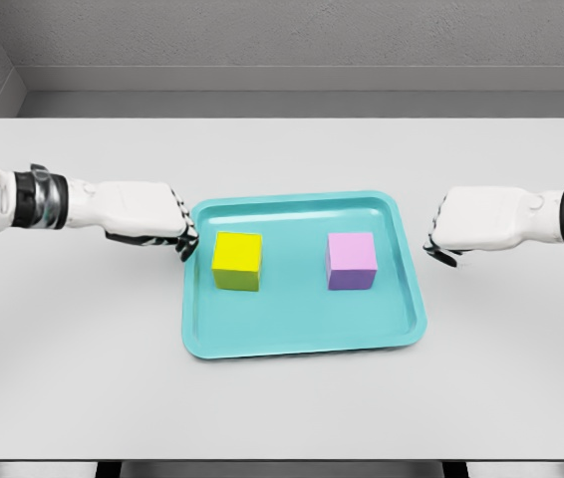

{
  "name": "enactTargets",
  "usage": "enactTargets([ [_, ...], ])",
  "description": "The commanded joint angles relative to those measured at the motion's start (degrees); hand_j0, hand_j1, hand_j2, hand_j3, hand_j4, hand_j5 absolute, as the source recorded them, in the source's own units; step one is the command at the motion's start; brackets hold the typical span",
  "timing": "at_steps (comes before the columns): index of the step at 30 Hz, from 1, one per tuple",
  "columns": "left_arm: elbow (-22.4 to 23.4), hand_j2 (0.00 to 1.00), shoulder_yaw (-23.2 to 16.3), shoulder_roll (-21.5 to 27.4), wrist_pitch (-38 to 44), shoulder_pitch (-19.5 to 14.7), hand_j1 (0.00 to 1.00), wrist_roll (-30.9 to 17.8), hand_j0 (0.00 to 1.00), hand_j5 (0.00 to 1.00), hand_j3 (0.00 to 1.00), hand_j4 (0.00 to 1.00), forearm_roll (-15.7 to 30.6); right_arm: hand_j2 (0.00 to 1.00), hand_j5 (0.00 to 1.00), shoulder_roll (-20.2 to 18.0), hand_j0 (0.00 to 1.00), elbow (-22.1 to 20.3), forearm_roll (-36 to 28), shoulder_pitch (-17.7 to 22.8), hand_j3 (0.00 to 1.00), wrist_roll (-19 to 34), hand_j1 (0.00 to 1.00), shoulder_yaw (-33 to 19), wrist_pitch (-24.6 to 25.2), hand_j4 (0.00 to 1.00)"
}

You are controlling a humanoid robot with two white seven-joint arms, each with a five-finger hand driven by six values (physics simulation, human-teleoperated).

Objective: Push two cubes

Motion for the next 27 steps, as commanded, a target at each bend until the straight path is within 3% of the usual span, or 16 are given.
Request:
enactTargets([
  [1, 0.02, 0.29, -0.31, -0.49, 0.14, 0.0, 0.29, 0.01, 0.29, 0.29, 0.29, 0.29, -0.11, 0.14, 0.14, 3.15, 0.14, 0.86, 2.34, 0.0, 0.14, -0.01, 0.14, 0.95, 0.12, 0.14],
  [3, 0.37, 0.13, -0.4, -0.58, 0.14, -0.09, 0.13, 0.01, 0.13, 0.13, 0.13, 0.13, -0.2, 0.14, 0.14, 4.2, 0.14, 1.13, 2.6, -0.7, 0.14, -0.01, 0.14, 2.36, 0.12, 0.14],
  [6, 0.64, 0.13, -0.4, -1.37, 0.14, 0.0, 0.13, 0.01, 0.13, 0.13, 0.13, 0.13, -0.9, 0.14, 0.14, 5.43, 0.14, 2.44, 4.0, -1.41, 0.14, -0.01, 0.14, 5.08, 0.12, 0.14],
  [9, 1.16, 0.13, -1.45, -2.25, 0.14, 0.09, 0.13, 0.01, 0.13, 0.13, 0.13, 0.13, -1.95, 0.16, 0.16, 7.9, 0.16, 6.31, 5.23, -2.55, 0.16, -0.01, 0.16, 6.84, 0.12, 0.16],
  [16, 3.36, 0.13, -2.24, -3.92, 0.14, 0.18, 0.13, 0.01, 0.13, 0.13, 0.13, 0.13, -3.71, 0.21, 0.21, 11.15, 0.21, 12.99, 5.59, -4.39, 0.21, -0.01, 0.21, 8.16, 0.12, 0.21],
  [27, 3.63, 0.13, -3.74, -7.53, 0.14, 0.26, 0.13, 0.01, 0.13, 0.13, 0.13, 0.13, -5.47, 0.21, 0.21, 14.66, 0.21, 15.37, 5.85, -7.12, 0.21, -0.01, 0.21, 12.91, 0.12, 0.21],
])
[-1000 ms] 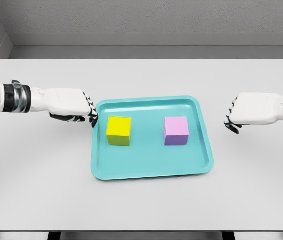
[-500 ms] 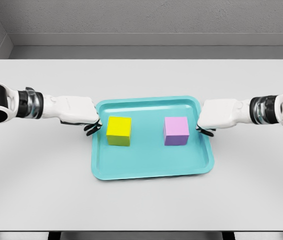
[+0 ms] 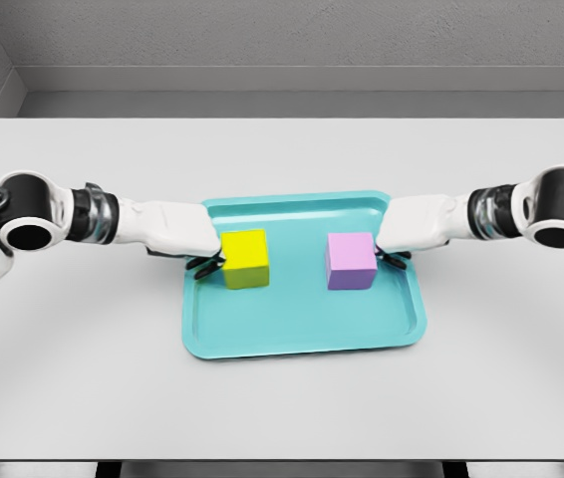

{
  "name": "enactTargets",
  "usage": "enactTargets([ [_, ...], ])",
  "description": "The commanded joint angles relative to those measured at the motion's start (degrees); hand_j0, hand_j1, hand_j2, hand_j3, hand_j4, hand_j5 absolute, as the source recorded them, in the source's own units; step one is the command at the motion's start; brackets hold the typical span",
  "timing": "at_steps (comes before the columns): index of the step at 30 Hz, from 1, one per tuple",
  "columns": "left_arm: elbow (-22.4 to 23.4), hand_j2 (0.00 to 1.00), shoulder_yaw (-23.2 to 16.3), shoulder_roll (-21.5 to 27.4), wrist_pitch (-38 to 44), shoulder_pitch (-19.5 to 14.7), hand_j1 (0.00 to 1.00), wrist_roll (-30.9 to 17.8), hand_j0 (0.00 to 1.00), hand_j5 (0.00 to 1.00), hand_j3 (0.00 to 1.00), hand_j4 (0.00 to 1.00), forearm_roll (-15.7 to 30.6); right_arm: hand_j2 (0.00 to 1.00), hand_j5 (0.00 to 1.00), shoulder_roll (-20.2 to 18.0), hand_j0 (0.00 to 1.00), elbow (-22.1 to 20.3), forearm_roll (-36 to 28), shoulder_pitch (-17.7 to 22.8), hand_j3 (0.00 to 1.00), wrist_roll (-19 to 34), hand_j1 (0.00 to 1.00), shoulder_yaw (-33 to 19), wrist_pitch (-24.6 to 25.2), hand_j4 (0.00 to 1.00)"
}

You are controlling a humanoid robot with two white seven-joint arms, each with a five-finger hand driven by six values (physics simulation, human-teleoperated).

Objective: Push two cubes

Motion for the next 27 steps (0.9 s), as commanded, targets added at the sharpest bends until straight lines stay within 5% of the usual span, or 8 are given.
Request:
enactTargets([
  [1, 0.12, 0.13, -0.59, -0.53, -0.5, 0.0, 0.13, 0.5, 0.13, 0.13, 0.13, 0.13, -1.32, 0.21, 0.21, 1.23, 0.21, 0.51, 0.23, -0.09, 0.21, -0.15, 0.21, 1.26, -0.22, 0.21],
  [8, 6.19, 0.13, -0.59, -2.64, -0.5, -0.53, 0.13, 0.5, 0.13, 0.13, 0.13, 0.13, -2.11, 0.21, 0.21, 4.57, 0.21, 0.42, 0.23, -1.41, 0.21, -0.15, 0.21, 4.07, -0.22, 0.21],
  [13, 6.27, 0.14, -0.24, -2.37, -0.5, -0.97, 0.14, 0.5, 0.14, 0.14, 0.14, 0.14, -2.03, 0.21, 0.21, 4.83, 0.21, -0.11, 0.23, -1.49, 0.21, -0.15, 0.21, 5.21, -0.22, 0.21],
  [17, 6.8, 0.14, 0.2, -1.76, -0.5, -1.49, 0.14, 0.5, 0.14, 0.14, 0.14, 0.14, -1.94, 0.36, 0.36, 3.69, 0.36, 4.81, 0.05, -1.85, 0.36, -0.15, 0.36, -2.08, -0.22, 0.36],
  [21, 6.98, 0.14, 0.37, -0.88, -0.5, -3.16, 0.14, 0.5, 0.14, 0.14, 0.14, 0.14, -1.5, 0.47, 0.47, -2.72, 0.47, 4.9, -0.83, -0.44, 0.47, -0.15, 0.47, -6.21, -0.22, 0.47],
  [23, 8.56, 0.14, 0.64, -0.35, -0.5, -3.95, 0.14, 0.5, 0.14, 0.14, 0.14, 0.14, -1.41, 0.49, 0.49, -5.71, 0.49, 2.36, -3.72, 0.96, 0.49, -0.15, 0.49, -7.27, -0.22, 0.49],
  [26, 18.22, 0.14, 2.31, -6.06, -0.5, -8.26, 0.14, 0.5, 0.14, 0.14, 0.14, 0.14, -1.41, 0.62, 0.62, -11.95, 0.62, -11.09, -4.6, 4.48, 0.62, -0.15, 0.62, -6.92, -0.22, 0.62],
  [27, 19.02, 0.14, 2.31, -7.91, -0.5, -9.23, 0.14, 0.5, 0.14, 0.14, 0.14, 0.14, -1.41, 0.62, 0.62, -12.74, 0.62, -12.32, -4.6, 4.66, 0.62, -0.15, 0.62, -6.74, -0.22, 0.62],
])
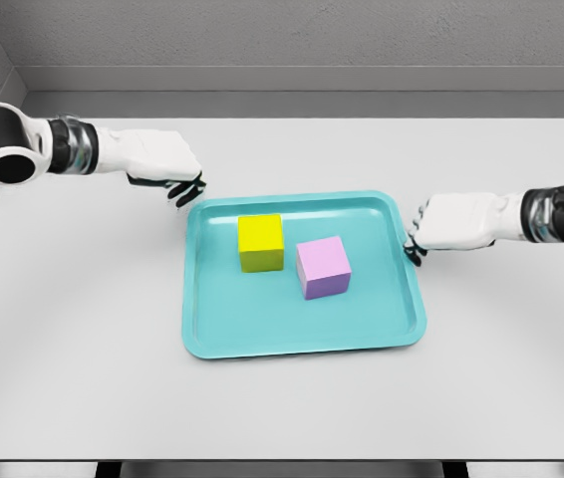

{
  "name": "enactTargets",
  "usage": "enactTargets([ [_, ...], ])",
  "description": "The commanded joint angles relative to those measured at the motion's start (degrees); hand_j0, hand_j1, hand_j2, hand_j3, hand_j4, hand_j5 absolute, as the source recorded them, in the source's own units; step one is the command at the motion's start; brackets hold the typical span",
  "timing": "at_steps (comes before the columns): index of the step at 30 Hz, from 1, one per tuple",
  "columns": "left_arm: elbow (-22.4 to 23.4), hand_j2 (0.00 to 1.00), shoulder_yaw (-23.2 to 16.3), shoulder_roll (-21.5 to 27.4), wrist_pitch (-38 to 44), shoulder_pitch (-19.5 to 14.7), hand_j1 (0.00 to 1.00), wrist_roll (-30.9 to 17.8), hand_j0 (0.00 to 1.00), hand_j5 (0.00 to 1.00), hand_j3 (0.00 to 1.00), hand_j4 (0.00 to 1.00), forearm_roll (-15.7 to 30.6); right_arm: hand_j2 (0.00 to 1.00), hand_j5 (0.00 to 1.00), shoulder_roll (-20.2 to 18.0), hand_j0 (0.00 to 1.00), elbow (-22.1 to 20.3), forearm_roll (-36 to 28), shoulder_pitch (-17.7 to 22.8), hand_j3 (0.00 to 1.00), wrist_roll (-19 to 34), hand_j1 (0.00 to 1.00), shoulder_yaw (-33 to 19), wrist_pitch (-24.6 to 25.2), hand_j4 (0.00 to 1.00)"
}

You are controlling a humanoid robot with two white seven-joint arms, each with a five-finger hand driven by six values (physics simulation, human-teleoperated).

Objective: Push two cubes

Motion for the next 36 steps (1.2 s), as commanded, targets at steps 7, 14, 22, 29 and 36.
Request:
enactTargets([
  [7, 8.12, 0.14, 0.23, -9.68, 0.11, -0.88, 0.14, 0.01, 0.14, 0.14, 0.14, 0.14, -0.41, 0.64, 0.64, -4.37, 0.64, -8.91, -1.53, 0.54, 0.64, -0.04, 0.64, 1.82, 0.13, 0.64],
  [14, 16.73, 0.14, 0.58, -14.87, 0.11, -2.11, 0.14, 0.01, 0.14, 0.14, 0.14, 0.14, -0.41, 0.99, 0.99, -13.69, 0.99, 1.9, -14.97, 4.31, 0.99, -0.04, 0.99, -20.85, 0.13, 0.99],
  [22, 16.38, 0.14, -0.04, -16.89, 0.11, -2.02, 0.14, 0.01, 0.14, 0.14, 0.14, 0.14, -3.48, 1.0, 1.0, -11.84, 1.0, 6.65, -15.32, 7.22, 1.0, -0.04, 1.0, -23.58, 0.13, 1.0],
  [29, 16.38, 0.14, -0.21, -16.8, 0.11, -1.32, 0.14, 0.01, 0.14, 0.14, 0.14, 0.14, -3.66, 1.0, 1.0, -4.02, 1.0, 5.95, -15.15, 7.22, 1.0, -0.04, 1.0, -22.7, 0.13, 1.0],
  [36, 16.64, 0.14, -0.48, -16.89, 0.11, -1.05, 0.14, 0.01, 0.14, 0.14, 0.14, 0.14, -3.75, 1.0, 1.0, -4.11, 1.0, 5.68, -15.24, 7.04, 1.0, -0.04, 1.0, -22.61, 0.13, 1.0],
])
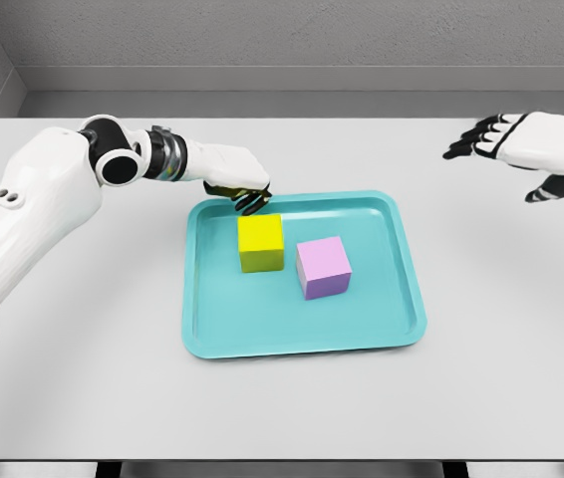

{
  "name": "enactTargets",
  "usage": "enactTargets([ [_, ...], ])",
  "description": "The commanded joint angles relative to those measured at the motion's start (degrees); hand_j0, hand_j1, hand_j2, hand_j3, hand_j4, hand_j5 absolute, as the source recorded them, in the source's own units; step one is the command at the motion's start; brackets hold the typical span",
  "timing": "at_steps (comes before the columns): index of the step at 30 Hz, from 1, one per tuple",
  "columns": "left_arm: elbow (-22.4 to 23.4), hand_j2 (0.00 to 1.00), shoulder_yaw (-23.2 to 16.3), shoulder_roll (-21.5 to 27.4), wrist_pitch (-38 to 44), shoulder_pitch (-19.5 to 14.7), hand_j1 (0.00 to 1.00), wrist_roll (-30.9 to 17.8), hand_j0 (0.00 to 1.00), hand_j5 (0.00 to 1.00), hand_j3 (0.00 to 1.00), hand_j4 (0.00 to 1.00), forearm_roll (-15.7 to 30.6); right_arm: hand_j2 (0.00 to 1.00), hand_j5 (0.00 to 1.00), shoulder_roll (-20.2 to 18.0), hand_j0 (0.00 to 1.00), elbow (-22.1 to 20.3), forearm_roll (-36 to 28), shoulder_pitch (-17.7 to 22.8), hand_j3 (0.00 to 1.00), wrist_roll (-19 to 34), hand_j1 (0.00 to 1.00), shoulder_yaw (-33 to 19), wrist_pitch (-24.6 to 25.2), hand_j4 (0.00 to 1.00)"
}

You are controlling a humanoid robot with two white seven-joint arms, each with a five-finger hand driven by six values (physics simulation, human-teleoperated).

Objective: Push two cubes

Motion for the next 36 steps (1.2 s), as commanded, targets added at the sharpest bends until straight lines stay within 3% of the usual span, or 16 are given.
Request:
enactTargets([
  [1, 0.04, 0.14, 0.06, -0.01, 0.14, 0.0, 0.14, 0.01, 0.14, 0.14, 0.14, 0.14, 0.3, 1.0, 1.0, -0.14, 1.0, -0.07, -0.27, 0.09, 1.0, -0.03, 1.0, 0.04, 0.16, 1.0],
  [6, -0.31, 0.14, -0.02, -0.1, 0.14, 0.7, 0.14, 0.01, 0.14, 0.14, 0.14, 0.14, 0.3, 1.0, 1.0, -1.64, 1.0, -0.25, -0.45, -0.18, 1.0, -0.03, 1.0, -0.13, 0.16, 1.0],
  [8, -0.49, 0.14, -0.02, -0.1, 0.14, 0.79, 0.14, 0.01, 0.14, 0.14, 0.14, 0.14, 0.39, 1.0, 1.0, -1.63, 1.0, 0.1, -1.15, 2.37, 1.0, -0.03, 1.0, -0.22, 0.16, 1.0],
  [10, -1.46, 0.14, -0.02, -0.01, 0.14, 0.79, 0.14, 0.01, 0.14, 0.14, 0.14, 0.14, 0.48, 1.0, 1.0, -1.72, 1.0, -0.86, -1.41, 0.79, 1.0, -0.03, 1.0, -0.31, 0.16, 1.0],
  [22, -6.38, 0.15, -0.02, 0.78, 0.14, 2.46, 0.15, 0.01, 0.15, 0.15, 0.15, 0.15, 0.83, 1.0, 1.0, -1.28, 1.0, -1.56, -1.24, 1.14, 1.0, -0.03, 1.0, -0.05, 0.16, 1.0],
  [36, -8.58, 0.15, -0.02, 2.36, 0.14, 4.13, 0.15, 0.01, 0.15, 0.15, 0.15, 0.15, 3.55, 1.0, 1.0, -1.81, 1.0, -1.56, -1.15, 0.88, 1.0, -0.03, 1.0, -0.05, 0.16, 1.0],
])
